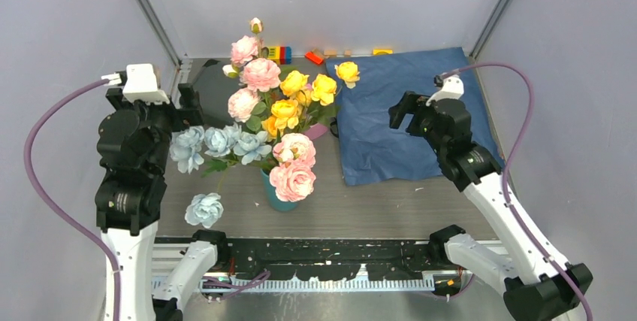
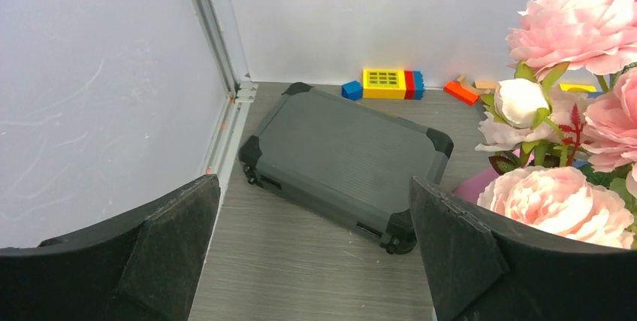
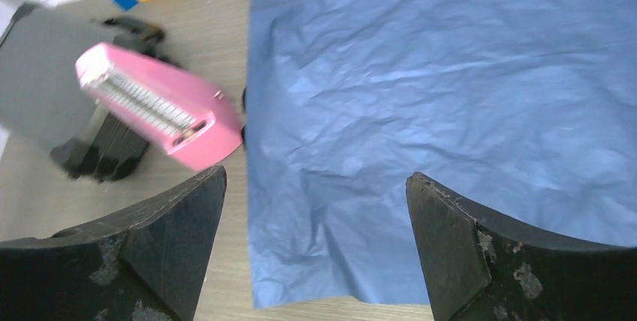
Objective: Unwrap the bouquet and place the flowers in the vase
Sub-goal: Reset both arms
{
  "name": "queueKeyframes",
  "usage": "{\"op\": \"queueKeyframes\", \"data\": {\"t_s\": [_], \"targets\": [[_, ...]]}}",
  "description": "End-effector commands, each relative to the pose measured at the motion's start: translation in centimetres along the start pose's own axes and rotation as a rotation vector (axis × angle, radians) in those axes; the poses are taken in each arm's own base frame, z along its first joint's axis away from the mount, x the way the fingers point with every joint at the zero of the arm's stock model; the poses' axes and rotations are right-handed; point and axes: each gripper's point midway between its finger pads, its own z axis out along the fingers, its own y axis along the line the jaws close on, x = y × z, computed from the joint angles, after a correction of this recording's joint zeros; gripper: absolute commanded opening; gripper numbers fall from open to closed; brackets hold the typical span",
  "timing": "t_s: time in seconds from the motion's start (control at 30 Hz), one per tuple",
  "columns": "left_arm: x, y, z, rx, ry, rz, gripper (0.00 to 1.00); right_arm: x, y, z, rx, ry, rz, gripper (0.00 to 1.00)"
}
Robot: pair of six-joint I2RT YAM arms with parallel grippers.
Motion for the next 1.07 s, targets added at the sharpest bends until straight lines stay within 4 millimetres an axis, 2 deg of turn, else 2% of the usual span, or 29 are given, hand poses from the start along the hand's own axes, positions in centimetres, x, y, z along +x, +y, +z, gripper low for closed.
{"op": "queueKeyframes", "data": {"t_s": [0.0,0.1,0.23,0.37,0.57,1.03], "targets": [[-0.2,1.1,-1.2,-0.047,-0.017,0.008,1.0,-5.9,-4.1,-4.2,0.249,-0.197,-0.008,0.95],[0.1,1.5,-2.0,-0.061,-0.021,0.003,1.0,-7.5,-5.4,-6.1,0.32,-0.254,-0.042,0.95],[1.3,1.9,-3.0,-0.082,-0.008,-0.02,1.0,-8.2,-6.7,-7.4,0.381,-0.294,-0.073,0.95],[2.2,2.9,-4.2,-0.131,-0.013,-0.045,1.0,-7.9,-6.9,-7.8,0.377,-0.307,-0.086,0.95],[2.4,3.7,-6.3,-0.164,-0.05,-0.073,1.0,-7.8,-6.7,-7.9,0.354,-0.32,-0.088,0.96],[2.8,3.8,-6.7,-0.161,-0.034,-0.075,1.0,-7.8,-6.8,-8.0,0.362,-0.324,-0.093,0.96]]}}
